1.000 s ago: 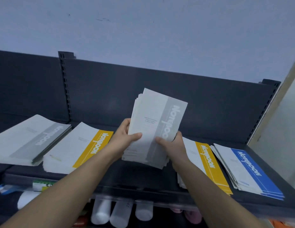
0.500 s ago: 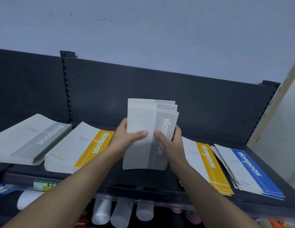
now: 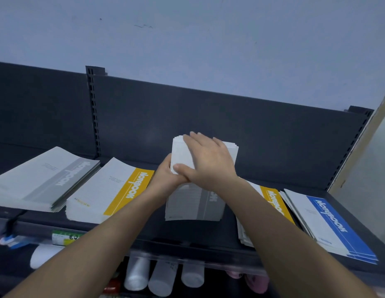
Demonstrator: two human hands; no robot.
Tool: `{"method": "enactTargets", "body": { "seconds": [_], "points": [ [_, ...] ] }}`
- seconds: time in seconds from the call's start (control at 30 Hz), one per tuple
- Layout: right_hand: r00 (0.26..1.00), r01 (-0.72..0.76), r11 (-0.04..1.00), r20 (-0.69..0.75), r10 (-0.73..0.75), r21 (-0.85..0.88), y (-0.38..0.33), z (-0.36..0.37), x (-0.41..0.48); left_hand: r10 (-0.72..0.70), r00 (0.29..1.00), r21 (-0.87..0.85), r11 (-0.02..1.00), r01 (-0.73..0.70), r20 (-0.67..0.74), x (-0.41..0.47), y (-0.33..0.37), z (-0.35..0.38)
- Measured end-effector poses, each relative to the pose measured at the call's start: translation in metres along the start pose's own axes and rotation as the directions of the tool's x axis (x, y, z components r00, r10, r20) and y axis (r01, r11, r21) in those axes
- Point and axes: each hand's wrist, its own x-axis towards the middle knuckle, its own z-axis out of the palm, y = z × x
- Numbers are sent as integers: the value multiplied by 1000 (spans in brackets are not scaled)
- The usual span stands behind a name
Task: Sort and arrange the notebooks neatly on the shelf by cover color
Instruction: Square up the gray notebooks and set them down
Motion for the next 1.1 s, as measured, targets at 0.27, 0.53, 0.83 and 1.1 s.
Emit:
{"method": "enactTargets", "body": {
  "seconds": [0.27, 0.53, 0.83, 1.1],
  "points": [
    [731, -429, 310, 124, 671, 848, 24, 22, -27, -29, 1000, -55, 998, 28, -7, 3, -9, -4],
    [760, -337, 10, 266, 593, 941, 28, 45, -41, 29, 999, 0, 1000, -29, -37, 15, -5, -4],
    [746, -426, 70, 306, 592, 902, 23, 60, -47, -27, 996, 33, 999, 24, 82, 10, -23, -10],
    [748, -529, 124, 392, 536, 840, 28, 90, -63, -87, 993, 138, 988, 74, 83, 8, -33, -16]
  ]
}}
